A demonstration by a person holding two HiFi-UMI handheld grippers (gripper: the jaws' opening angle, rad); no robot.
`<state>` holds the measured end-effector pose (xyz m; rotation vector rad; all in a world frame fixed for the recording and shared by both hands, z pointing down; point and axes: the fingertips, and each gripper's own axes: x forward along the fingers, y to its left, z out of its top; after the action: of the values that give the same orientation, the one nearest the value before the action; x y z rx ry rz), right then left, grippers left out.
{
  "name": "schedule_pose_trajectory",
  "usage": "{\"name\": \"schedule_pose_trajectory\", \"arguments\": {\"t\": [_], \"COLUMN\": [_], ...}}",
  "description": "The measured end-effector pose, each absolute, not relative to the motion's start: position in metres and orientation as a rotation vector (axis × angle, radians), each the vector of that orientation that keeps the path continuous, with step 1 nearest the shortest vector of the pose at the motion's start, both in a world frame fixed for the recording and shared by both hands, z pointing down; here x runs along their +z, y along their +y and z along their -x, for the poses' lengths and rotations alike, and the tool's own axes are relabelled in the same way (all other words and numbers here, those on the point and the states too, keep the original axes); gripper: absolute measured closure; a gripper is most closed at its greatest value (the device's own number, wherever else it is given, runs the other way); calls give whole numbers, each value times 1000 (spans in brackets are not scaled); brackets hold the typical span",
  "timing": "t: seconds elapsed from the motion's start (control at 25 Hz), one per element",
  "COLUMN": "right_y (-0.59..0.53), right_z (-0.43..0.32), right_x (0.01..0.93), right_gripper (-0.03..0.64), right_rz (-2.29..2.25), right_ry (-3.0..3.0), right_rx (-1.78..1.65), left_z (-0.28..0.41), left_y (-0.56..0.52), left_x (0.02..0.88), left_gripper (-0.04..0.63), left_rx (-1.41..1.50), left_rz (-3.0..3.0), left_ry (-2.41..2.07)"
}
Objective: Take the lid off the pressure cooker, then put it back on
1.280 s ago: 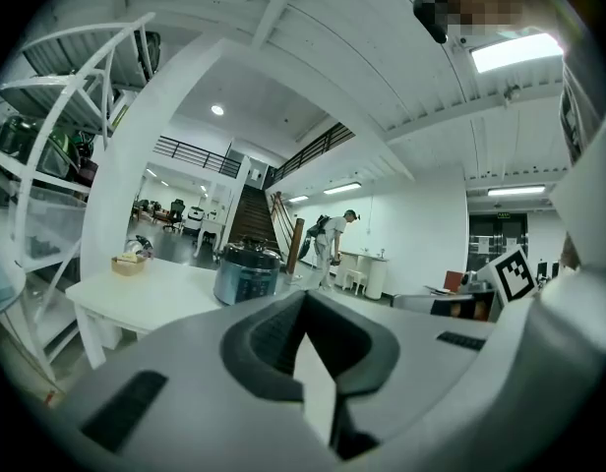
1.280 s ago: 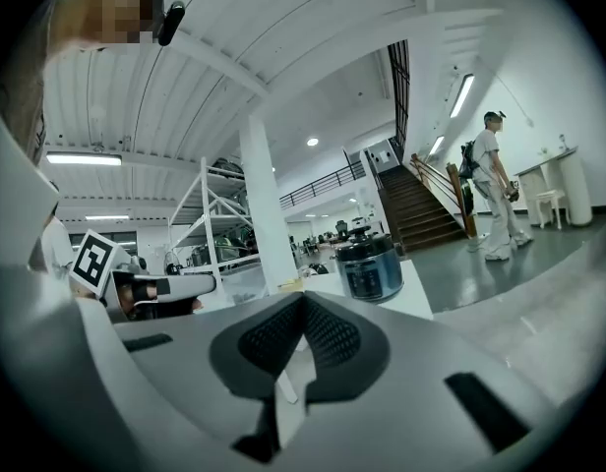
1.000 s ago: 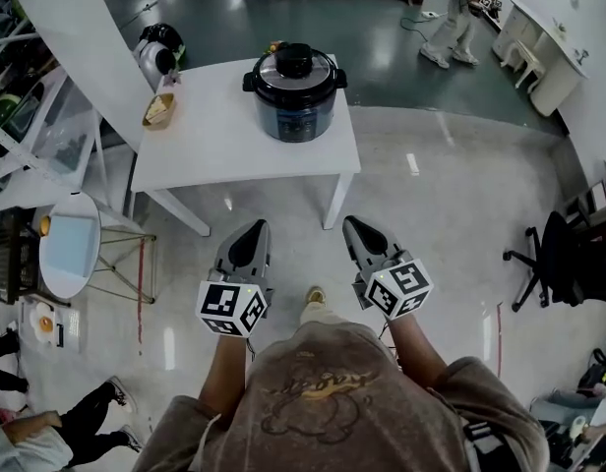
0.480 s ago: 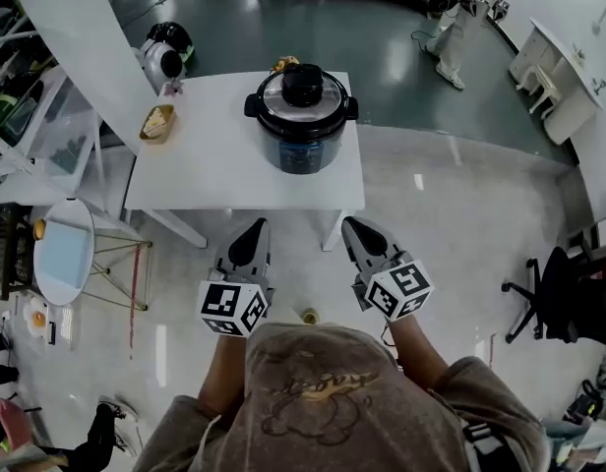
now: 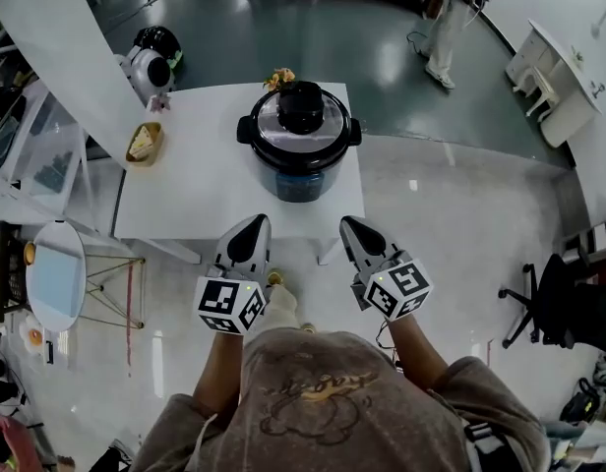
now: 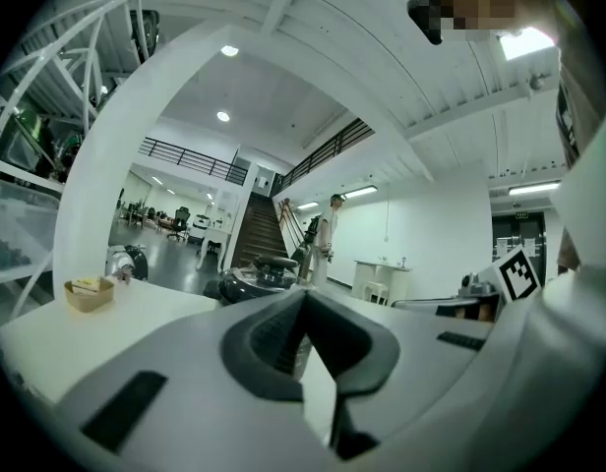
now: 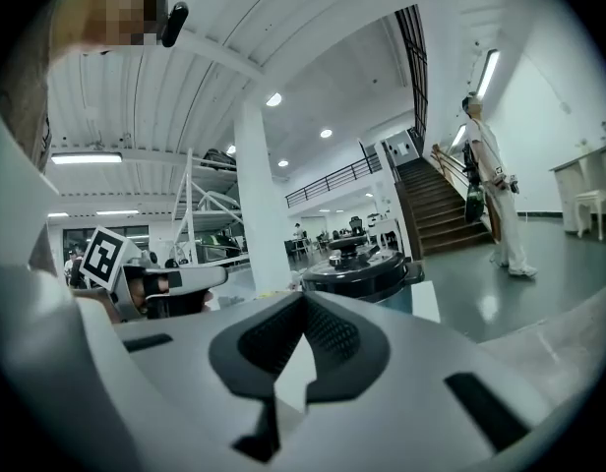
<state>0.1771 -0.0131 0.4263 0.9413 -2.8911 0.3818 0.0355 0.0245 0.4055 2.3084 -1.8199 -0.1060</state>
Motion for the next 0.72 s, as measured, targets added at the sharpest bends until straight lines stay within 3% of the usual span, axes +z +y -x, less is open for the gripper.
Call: {"name": "schedule_pose_trajectory", "arguments": {"t": [0.72], "right_y": [-158], "right_z": [-128], "right_x": [400], "right_gripper": [621], "right_rz": [-1187], "right_ry": [-2823], "right_rx": [304], "left_z": [25], "left_y": [-139], "left_x": [384], "left_gripper": [591], "left_rx": [-108], "left_rz": [-2459], "left_ry": [-1639]}}
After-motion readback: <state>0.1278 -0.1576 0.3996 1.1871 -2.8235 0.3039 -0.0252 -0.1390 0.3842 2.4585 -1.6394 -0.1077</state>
